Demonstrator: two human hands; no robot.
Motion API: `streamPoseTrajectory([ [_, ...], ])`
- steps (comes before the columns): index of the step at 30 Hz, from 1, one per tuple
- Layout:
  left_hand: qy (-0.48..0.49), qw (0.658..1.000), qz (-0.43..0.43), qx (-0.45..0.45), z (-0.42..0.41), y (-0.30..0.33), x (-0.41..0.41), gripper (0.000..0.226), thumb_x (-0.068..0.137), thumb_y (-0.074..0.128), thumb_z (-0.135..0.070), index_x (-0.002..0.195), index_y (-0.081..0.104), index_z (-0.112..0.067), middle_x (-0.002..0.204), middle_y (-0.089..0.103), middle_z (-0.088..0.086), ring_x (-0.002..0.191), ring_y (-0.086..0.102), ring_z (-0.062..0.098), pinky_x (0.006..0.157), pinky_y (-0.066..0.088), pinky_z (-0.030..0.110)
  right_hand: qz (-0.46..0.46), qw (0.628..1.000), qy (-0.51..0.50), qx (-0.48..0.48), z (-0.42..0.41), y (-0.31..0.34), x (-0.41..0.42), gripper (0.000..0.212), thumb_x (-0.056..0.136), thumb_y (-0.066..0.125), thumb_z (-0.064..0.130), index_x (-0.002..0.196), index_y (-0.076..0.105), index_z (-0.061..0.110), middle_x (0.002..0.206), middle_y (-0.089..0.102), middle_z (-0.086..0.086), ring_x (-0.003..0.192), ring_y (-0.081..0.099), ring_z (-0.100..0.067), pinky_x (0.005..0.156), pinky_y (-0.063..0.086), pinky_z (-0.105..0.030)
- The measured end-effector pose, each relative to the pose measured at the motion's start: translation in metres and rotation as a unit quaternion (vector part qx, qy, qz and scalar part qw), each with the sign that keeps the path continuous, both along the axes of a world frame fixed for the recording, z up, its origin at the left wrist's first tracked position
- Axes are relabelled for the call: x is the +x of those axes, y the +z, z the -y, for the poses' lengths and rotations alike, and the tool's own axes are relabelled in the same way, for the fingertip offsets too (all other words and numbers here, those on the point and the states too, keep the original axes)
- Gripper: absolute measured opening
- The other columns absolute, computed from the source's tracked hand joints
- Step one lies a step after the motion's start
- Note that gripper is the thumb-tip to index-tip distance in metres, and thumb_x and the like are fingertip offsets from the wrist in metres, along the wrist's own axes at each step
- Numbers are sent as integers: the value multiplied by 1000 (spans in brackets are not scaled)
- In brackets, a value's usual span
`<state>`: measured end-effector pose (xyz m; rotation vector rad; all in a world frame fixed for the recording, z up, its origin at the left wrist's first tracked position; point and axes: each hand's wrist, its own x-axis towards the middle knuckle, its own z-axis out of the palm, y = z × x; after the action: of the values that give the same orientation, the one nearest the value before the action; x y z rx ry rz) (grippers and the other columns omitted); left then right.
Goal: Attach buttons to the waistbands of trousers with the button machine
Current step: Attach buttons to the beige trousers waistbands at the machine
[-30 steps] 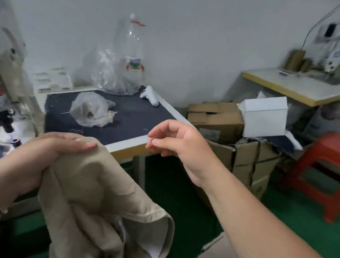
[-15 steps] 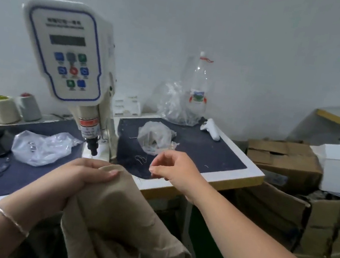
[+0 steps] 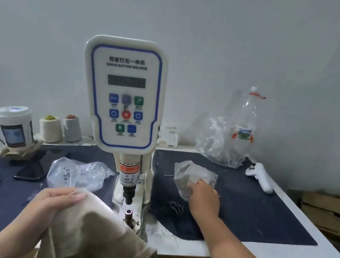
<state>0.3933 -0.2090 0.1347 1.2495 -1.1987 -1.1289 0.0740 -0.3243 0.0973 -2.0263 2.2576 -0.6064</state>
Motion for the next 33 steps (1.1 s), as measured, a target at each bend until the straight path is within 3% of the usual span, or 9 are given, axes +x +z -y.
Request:
streamPoseTrajectory([
  [5, 66, 991, 98, -55, 36, -35, 10, 21, 87, 65, 0, 77, 81, -10, 92, 75, 17, 94, 67, 29, 93, 47, 44, 77, 996, -51, 13, 20, -11, 3, 16, 92, 56, 35, 97, 70, 28, 103, 69, -1, 96, 65, -24, 67, 39, -24],
  [8, 41, 993, 107, -28, 45, -55, 18, 21, 84, 69, -1, 83, 82, -17, 96, 77, 3, 103, 65, 17, 104, 42, 36, 73, 996, -46, -13, 19, -13, 3, 14, 90, 59, 37, 93, 71, 30, 98, 68, 2, 92, 66, -21, 64, 41, -25],
  [10, 38, 995, 90, -5, 50, -65, 23, 22, 83, 68, 6, 85, 82, -11, 101, 76, 6, 101, 68, 12, 101, 44, 27, 76, 996, -44, -21, 20, -14, 3, 13, 89, 60, 38, 92, 70, 29, 95, 68, 4, 89, 66, -19, 62, 40, -25],
  [12, 36, 997, 61, 14, 53, -72, 29, 24, 86, 60, 17, 91, 78, 2, 109, 72, 15, 84, 71, 5, 81, 50, 11, 80, 995, -47, -25, 19, -12, 3, 11, 89, 61, 35, 89, 68, 28, 93, 68, 5, 87, 66, -17, 61, 39, -24],
  [14, 33, 997, 75, 7, 53, -71, 29, 24, 84, 63, 14, 89, 80, -2, 106, 74, 13, 80, 70, 2, 73, 48, 3, 87, 994, -47, -35, 18, -12, 2, 8, 88, 60, 30, 84, 67, 29, 92, 68, 6, 86, 65, -17, 61, 39, -24],
  [19, 19, 994, 111, -13, 53, -66, 27, 23, 82, 71, -1, 79, 82, -20, 93, 78, -1, 93, 68, 3, 90, 44, 20, 62, 996, -43, -52, 20, -16, 3, 8, 91, 58, 33, 88, 61, 27, 99, 64, 5, 90, 63, -18, 66, 41, -27],
  [23, 7, 993, 112, -20, 54, -64, 26, 24, 85, 69, -1, 79, 82, -20, 90, 78, -2, 86, 68, -4, 77, 47, 6, 65, 997, -21, -40, 21, -17, 3, 13, 92, 59, 38, 86, 64, 27, 102, 59, 7, 89, 61, -15, 69, 40, -26],
  [27, 1, 994, 112, -14, 55, -65, 27, 22, 83, 71, -3, 80, 82, -21, 91, 78, -3, 86, 68, -5, 78, 46, 5, 68, 997, -30, -36, 20, -17, 1, 29, 91, 61, 35, 67, 45, 33, 98, 60, 9, 84, 60, -12, 66, 38, -25],
  [33, 7, 996, 86, 10, 55, -71, 31, 23, 82, 72, 0, 78, 82, -20, 92, 78, 2, 94, 71, 12, 90, 46, 25, 56, 997, -30, -40, 17, -14, 3, 6, 93, 57, 31, 87, 59, 30, 98, 64, 10, 90, 62, -12, 67, 42, -25],
])
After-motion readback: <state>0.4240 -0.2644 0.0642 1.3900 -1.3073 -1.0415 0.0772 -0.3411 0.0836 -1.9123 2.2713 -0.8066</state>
